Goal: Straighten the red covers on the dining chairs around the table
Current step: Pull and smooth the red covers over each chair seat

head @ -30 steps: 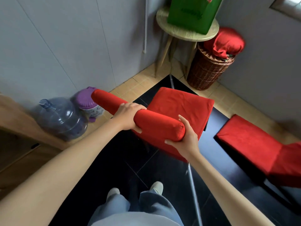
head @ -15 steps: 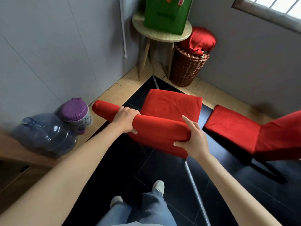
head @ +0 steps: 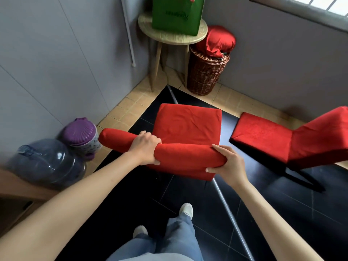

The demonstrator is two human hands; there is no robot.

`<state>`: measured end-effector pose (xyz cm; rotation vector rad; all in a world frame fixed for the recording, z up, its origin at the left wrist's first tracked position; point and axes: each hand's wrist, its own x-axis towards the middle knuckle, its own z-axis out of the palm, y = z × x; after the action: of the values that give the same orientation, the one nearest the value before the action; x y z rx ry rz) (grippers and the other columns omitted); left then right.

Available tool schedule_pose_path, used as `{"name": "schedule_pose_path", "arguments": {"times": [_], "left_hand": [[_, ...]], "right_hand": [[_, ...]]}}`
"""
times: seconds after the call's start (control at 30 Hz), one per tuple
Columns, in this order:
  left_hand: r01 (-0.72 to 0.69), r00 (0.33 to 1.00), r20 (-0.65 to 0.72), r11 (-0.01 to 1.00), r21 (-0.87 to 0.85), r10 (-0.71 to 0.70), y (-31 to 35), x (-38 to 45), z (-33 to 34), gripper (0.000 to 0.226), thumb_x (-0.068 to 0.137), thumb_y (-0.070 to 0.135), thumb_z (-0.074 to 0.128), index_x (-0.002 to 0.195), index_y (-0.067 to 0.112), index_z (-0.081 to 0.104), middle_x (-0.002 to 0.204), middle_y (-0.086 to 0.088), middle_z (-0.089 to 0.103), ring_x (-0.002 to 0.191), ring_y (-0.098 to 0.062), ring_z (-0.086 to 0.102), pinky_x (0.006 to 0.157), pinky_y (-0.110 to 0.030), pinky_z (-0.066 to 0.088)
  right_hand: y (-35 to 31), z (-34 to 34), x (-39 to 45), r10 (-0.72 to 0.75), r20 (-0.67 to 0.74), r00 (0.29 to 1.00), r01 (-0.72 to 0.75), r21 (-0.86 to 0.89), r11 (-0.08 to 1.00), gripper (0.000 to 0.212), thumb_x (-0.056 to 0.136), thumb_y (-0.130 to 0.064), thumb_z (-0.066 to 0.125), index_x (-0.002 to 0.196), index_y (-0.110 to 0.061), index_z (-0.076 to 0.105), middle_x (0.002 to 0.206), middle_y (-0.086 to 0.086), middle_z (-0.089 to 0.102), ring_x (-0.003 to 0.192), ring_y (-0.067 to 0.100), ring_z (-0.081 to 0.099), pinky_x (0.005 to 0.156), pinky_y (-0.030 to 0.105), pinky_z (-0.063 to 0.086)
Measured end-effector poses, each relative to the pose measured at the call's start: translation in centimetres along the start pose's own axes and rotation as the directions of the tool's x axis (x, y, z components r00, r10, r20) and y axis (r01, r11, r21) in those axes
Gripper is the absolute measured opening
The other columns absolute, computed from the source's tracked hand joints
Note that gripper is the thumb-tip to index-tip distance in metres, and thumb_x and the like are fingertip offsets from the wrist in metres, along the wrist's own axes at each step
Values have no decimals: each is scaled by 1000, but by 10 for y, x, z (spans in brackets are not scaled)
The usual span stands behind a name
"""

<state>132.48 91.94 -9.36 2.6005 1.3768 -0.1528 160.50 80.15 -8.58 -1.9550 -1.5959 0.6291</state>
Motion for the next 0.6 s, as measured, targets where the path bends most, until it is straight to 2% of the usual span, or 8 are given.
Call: {"name": "schedule_pose_path", "arguments": {"times": [0.07,0.1,0.23,0.37,0.47,0.53,0.6], "left_hand": [[-1,1000,-2,1000,-4,1,-5,-11,1,62,58,57,81,106,22,64,103,4,65,97,-20,55,98,-32,32],[1,1000,0,1000,-5,-1,-9,-16,1,61,58,57,81,106,22,64,102,4,66,97,-20,55,98,-32,32],[14,1000,-5,1000,8,-14,-24,-38,1,60,57,56,81,103,22,64,102,4,66,96,-20,54,91,-28,32],[33,999,-15,999,4,-33,-39,-60,1,58,55,54,83,100,21,66,100,3,67,95,-22,55,85,-28,31],[50,999,-2,999,13,-50,-51,-78,2,59,56,54,83,101,21,65,101,2,67,96,-22,55,87,-29,33],[62,998,7,998,20,-62,-61,-90,3,58,57,54,82,102,22,65,101,2,66,97,-22,54,88,-29,33],[68,998,12,997,30,-69,-69,-100,4,57,57,54,81,102,22,65,102,2,66,98,-22,54,90,-31,33]], "right_hand": [[-5,7,-8,-3,9,1000,3,23,1000,87,48,-25,96,128,-27,63,118,-18,53,109,4,52,100,16,34],[-7,11,-13,-4,10,1000,4,32,999,87,48,-25,96,128,-27,63,118,-19,53,110,4,52,101,18,35],[-21,29,-26,-17,3,1000,17,69,997,86,47,-27,95,127,-28,63,118,-21,54,109,0,52,96,0,28],[-37,45,-35,-47,9,999,46,89,995,86,48,-28,95,128,-27,63,119,-19,55,110,1,53,101,11,33],[-49,58,-40,-75,20,997,73,108,992,86,48,-26,95,128,-25,63,120,-18,55,112,4,54,104,17,36],[-55,67,-43,-84,34,996,80,114,990,86,48,-26,95,128,-25,63,120,-18,54,112,3,54,103,16,35],[-60,78,-48,-86,49,995,80,122,989,87,49,-27,95,129,-26,62,119,-21,53,111,-1,52,101,7,31]]}}
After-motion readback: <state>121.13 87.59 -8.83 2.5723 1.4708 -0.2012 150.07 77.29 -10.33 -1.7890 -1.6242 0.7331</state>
